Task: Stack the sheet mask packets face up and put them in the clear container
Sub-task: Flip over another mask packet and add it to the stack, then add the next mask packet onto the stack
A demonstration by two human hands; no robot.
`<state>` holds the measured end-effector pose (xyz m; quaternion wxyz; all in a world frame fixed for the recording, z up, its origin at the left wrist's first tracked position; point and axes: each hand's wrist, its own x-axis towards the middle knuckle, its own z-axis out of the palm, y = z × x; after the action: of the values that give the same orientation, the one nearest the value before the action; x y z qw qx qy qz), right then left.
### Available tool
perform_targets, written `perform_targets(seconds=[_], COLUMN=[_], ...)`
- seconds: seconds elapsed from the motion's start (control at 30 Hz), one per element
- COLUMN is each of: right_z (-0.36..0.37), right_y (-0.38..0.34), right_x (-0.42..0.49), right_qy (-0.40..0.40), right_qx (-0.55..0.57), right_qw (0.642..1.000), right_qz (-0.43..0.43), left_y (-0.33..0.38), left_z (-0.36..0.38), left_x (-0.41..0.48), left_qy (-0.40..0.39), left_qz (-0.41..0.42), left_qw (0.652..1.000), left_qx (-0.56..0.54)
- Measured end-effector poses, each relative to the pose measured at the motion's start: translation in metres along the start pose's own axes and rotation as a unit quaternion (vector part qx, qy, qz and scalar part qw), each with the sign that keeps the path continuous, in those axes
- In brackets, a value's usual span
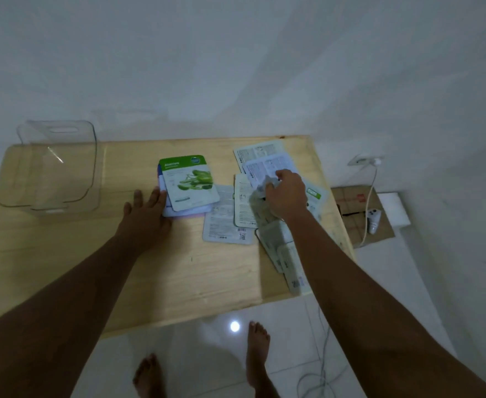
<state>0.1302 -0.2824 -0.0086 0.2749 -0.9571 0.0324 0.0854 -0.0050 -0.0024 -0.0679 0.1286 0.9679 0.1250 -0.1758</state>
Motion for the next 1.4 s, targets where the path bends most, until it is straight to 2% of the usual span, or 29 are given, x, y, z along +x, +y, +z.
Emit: perform_targets(seconds=[0.2, 0.3, 0.37, 0.5, 0.67, 0.77, 0.87, 1.13, 1.4], right_z=[-0.02, -0.022, -0.022, -0.021, -0.024, -0.031, -0.035, 0.008, 0.091], right_y=[0.044, 0.054, 0.06, 0.072, 0.081, 0.074, 0.049, -0.062, -0.142], right_x=[-0.01, -0.014, -0.013, -0.007, -0.005, -0.009, -0.009, 0.002, -0.009], right_qy=[0.022, -0.018, -0.03, 0.016, 0.09, 0.102, 0.112, 0.047, -0.072], right_qx=[-0.094, -0.082, -0.064, 0.031, 0.099, 0.184, 0.193, 0.139, 0.092], right_qw=[0.989, 0.971, 0.969, 0.977, 0.972, 0.97, 0.974, 0.983, 0.983], right_qz=[0.117, 0.223, 0.235, 0.209, 0.192, 0.125, 0.039, -0.107, -0.142], left_y=[0.003, 0.006, 0.005, 0.001, 0.002, 0.002, 0.001, 0.003, -0.002], left_z=[0.0, 0.0, 0.001, 0.004, 0.006, 0.004, 0.001, -0.002, -0.001], left_x=[-0.001, -0.002, -0.002, 0.001, 0.001, 0.0, -0.002, 0.0, 0.004], left_qy=[0.006, 0.013, 0.014, 0.019, 0.018, 0.013, 0.011, -0.004, -0.019], left_qz=[0.003, -0.003, -0.004, 0.004, 0.004, 0.005, 0.007, 0.003, 0.008], left_qw=[1.0, 1.0, 1.0, 1.0, 1.0, 1.0, 1.0, 1.0, 1.0], left_qx=[0.004, -0.004, -0.005, 0.013, 0.006, 0.01, 0.007, 0.012, 0.01])
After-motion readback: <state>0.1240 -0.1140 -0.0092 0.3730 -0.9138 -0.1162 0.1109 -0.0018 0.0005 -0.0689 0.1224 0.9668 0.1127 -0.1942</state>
